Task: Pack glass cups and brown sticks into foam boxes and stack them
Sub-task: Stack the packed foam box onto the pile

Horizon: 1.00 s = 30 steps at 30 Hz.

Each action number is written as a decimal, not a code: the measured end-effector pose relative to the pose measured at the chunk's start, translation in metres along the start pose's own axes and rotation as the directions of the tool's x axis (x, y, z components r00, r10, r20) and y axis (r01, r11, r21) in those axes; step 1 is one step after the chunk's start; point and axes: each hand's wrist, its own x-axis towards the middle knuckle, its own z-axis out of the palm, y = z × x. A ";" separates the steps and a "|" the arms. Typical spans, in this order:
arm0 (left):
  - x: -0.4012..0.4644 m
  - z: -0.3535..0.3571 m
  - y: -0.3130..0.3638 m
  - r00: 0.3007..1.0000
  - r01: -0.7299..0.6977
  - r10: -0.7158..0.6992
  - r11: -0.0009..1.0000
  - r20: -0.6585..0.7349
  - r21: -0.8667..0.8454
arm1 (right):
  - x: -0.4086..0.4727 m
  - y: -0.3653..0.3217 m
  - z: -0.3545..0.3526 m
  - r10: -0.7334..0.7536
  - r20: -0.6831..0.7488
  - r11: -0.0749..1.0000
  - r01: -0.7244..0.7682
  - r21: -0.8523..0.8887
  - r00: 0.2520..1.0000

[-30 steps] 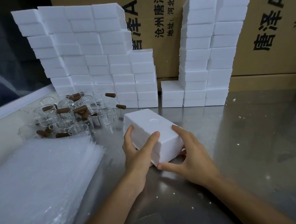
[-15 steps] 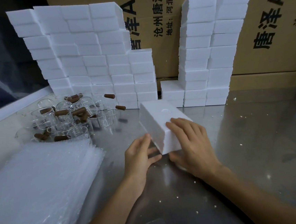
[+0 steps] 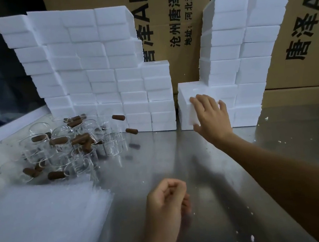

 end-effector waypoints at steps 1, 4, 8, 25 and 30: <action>0.000 0.000 0.000 1.000 0.003 -0.003 1.000 0.004 -0.002 | 0.009 0.001 0.006 -0.017 0.001 0.999 0.017 -0.041 1.000; 0.002 -0.001 0.000 1.000 -0.017 0.016 1.000 0.026 0.025 | 0.041 0.005 0.017 -0.043 0.017 0.986 0.045 -0.160 0.999; 0.003 -0.004 -0.002 0.996 -0.043 0.035 0.995 0.087 0.088 | 0.071 0.008 0.025 -0.036 0.089 0.982 0.052 -0.182 0.995; 0.022 -0.013 -0.008 0.989 -0.044 0.016 0.981 0.147 0.190 | 0.150 -0.045 -0.012 -0.083 0.044 0.996 0.081 0.049 0.996; 0.026 -0.013 -0.016 0.989 -0.029 0.001 0.982 0.146 0.186 | 0.170 -0.053 -0.010 -0.028 0.156 0.996 0.014 0.091 0.987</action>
